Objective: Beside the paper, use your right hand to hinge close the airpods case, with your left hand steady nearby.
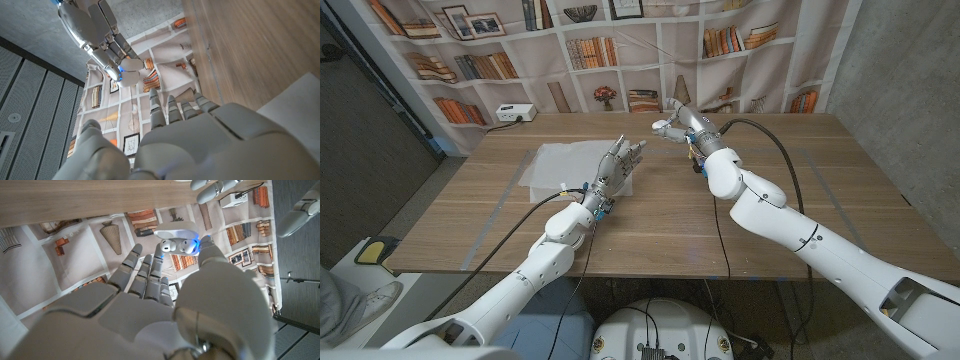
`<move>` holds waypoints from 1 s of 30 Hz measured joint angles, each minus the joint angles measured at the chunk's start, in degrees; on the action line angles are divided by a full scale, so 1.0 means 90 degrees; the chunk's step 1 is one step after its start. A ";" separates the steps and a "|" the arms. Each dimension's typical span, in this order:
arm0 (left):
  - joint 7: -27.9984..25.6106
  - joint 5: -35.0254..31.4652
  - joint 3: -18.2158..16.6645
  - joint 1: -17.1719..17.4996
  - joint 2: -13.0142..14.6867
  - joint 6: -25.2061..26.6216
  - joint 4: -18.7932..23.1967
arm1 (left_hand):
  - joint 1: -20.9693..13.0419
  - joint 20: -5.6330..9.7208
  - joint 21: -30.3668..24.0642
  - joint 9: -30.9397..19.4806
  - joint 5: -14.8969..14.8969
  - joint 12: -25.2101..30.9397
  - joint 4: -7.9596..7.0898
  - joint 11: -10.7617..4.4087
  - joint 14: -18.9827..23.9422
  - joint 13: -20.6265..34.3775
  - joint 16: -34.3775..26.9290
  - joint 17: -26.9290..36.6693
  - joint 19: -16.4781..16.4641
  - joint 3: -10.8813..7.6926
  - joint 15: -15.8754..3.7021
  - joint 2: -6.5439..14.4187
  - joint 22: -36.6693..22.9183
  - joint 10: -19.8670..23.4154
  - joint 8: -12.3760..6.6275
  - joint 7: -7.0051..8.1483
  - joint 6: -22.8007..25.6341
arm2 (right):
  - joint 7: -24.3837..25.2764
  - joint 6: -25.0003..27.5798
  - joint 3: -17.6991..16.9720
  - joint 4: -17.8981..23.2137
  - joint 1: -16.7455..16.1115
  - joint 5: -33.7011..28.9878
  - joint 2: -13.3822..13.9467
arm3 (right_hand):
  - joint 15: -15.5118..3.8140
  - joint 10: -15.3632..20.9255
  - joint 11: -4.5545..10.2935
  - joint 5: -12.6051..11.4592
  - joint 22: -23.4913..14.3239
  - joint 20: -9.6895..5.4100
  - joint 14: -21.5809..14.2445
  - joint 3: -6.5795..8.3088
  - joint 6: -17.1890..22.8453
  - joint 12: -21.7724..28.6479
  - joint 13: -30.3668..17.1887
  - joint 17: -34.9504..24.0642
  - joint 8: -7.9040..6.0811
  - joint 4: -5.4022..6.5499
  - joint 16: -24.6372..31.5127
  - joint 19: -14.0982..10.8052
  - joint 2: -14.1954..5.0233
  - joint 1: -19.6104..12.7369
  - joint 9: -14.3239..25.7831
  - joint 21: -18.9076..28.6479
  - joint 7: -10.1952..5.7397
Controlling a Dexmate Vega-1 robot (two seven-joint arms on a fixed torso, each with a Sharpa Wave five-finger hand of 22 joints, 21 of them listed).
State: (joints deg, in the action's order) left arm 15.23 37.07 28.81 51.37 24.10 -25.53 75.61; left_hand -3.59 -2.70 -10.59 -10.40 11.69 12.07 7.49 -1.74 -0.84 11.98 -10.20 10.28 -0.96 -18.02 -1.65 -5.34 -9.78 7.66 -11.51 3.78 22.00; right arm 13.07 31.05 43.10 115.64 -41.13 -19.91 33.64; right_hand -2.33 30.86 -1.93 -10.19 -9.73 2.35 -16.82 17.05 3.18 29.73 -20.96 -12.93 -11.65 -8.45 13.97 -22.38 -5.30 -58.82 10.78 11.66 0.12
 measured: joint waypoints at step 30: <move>0.0305 0.0049 0.0202 -0.0097 -0.0110 0.0085 -0.0010 | 0.0281 -0.0065 -0.0001 -0.0016 0.0234 0.0000 -0.0162 0.0123 -0.0090 0.0001 0.0000 -0.0001 0.0064 0.0464 0.0138 -0.0346 -0.0026 -0.0123 0.0085 -0.0159 -0.0207 | 0.0041 -0.0196 0.0162 0.0038 -0.0071 -0.0354 -0.0094 | 0.0006 0.0022 -0.0022 0.0009 0.0000 0.0000 -0.0061 -0.0061 0.0045 0.0100 0.0046 0.0001 0.0000 -0.0009 0.0000 0.0000 0.0001 -0.0035 0.0000 -0.0021 -0.0046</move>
State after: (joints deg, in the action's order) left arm 17.98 37.51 30.63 50.49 23.11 -24.77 75.52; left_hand -1.06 -3.28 -10.59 -10.54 13.79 12.07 6.03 -0.63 -1.65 11.99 -10.20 10.27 -0.39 -13.84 -0.40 -8.46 -10.02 6.55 -10.75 2.35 20.14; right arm 13.45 29.29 44.56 115.98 -41.77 -23.09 32.80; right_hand -2.27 31.06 -2.12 -10.12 -9.73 2.35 -17.37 16.50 3.59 30.63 -20.55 -12.92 -11.65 -8.53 13.97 -22.37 -5.30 -59.14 10.78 11.47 -0.30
